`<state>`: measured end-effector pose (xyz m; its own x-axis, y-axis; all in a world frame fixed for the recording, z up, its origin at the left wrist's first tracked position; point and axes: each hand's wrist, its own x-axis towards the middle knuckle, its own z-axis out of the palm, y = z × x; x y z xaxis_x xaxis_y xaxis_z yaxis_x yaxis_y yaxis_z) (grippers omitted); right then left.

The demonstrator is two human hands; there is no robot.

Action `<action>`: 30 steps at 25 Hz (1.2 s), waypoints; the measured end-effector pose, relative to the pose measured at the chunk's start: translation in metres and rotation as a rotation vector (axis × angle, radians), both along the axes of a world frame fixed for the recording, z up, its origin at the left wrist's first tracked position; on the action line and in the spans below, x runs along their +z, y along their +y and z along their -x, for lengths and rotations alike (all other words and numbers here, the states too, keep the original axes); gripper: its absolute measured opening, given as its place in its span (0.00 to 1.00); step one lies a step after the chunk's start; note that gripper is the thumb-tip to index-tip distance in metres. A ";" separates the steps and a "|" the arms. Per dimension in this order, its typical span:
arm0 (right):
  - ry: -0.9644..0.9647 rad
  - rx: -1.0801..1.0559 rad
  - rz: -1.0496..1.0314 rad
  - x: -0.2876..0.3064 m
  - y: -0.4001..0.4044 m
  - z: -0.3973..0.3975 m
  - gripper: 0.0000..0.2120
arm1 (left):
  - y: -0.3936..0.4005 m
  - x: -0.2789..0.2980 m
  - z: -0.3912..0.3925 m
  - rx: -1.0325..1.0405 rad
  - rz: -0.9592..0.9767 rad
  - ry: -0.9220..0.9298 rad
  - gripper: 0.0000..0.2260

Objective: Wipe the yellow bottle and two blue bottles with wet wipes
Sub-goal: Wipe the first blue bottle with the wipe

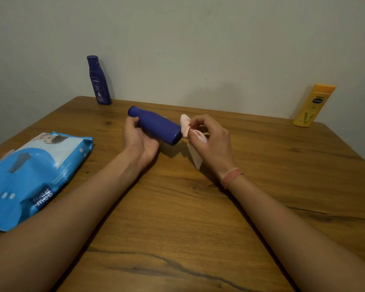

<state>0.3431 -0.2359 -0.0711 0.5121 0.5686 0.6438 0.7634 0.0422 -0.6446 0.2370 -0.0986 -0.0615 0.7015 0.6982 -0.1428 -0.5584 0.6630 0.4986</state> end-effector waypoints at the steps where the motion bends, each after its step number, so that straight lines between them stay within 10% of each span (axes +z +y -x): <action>1: 0.004 0.014 0.003 0.000 0.001 0.001 0.06 | 0.001 0.001 0.001 0.026 0.035 -0.003 0.18; 15: 0.055 0.076 -0.030 -0.002 0.008 0.021 0.06 | -0.005 0.006 0.004 0.108 0.062 -0.028 0.18; 23: 0.345 0.071 -0.105 0.001 0.000 -0.003 0.05 | -0.020 -0.001 -0.004 -0.277 -0.254 0.019 0.15; 30: 0.568 0.028 -0.306 0.001 -0.001 -0.018 0.04 | -0.032 0.000 0.002 -0.576 -0.639 0.428 0.24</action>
